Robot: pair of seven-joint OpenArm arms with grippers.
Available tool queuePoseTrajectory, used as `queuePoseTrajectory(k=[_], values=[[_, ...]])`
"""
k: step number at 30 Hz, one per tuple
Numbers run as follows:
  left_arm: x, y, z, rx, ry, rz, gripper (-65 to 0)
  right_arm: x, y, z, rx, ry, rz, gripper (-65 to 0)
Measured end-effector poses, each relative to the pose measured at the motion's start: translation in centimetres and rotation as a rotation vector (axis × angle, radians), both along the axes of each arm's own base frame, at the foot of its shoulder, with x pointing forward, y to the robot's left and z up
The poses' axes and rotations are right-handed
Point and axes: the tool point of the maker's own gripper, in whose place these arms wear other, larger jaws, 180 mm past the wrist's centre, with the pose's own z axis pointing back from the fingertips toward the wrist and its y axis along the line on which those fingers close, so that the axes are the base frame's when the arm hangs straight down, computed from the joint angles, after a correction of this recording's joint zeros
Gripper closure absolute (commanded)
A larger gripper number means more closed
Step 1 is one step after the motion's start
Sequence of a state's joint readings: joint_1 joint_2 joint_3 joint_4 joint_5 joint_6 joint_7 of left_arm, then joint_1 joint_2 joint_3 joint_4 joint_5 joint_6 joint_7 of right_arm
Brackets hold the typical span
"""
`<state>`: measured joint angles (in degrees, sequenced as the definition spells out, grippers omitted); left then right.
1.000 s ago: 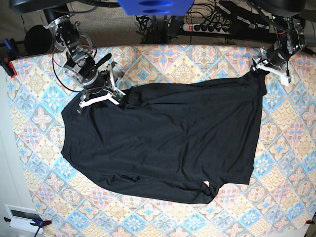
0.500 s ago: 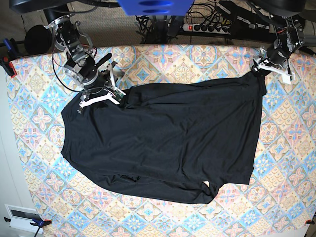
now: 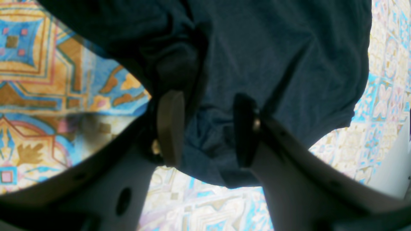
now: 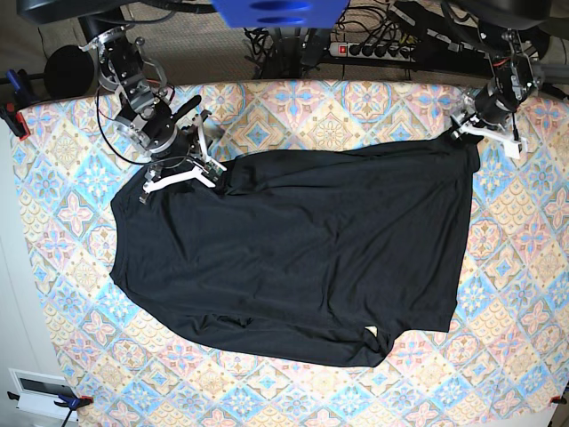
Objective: Layout the t-shirt on the table in an organized manner, then fold the t-shirt properly
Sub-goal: 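Hold the shirt shoulders with both grippers and tug them apart, then pull the right gripper's shoulder outward, away from the left gripper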
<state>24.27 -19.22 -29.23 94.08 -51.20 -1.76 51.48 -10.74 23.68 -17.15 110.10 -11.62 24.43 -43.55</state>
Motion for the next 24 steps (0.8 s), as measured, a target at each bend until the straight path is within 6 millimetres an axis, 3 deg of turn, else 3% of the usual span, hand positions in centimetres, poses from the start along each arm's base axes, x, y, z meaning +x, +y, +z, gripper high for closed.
queuePoseTrajectory(k=[7,9,12,17,22,24], values=[[1.0,0.2,-0.4,-0.023,-0.02,0.029,-28.7,0.0,0.0,0.0,0.001,-0.001,0.0,-24.3],[1.0,0.2,-0.5,-0.023,-0.019,0.03,-24.8,0.0,0.0,0.0,0.001,0.0,0.0,-24.3],[0.9,0.4,-0.6,-0.014,-0.017,0.038,-10.6,0.0,0.0,0.0,0.001,0.0,0.0,-24.3],[2.1,-0.6,-0.1,-0.025,-0.054,-0.03,-9.9,-0.4,-0.1,-0.3,0.001,0.01,-0.003,-24.2],[2.4,-0.3,0.1,-0.019,-0.061,-0.028,-7.1,-2.3,-3.1,-1.3,0.029,0.064,-0.149,-24.3],[2.5,-0.4,0.1,-0.018,-0.061,-0.03,-4.3,-1.8,-3.8,-0.6,0.121,0.06,-0.21,-24.3]])
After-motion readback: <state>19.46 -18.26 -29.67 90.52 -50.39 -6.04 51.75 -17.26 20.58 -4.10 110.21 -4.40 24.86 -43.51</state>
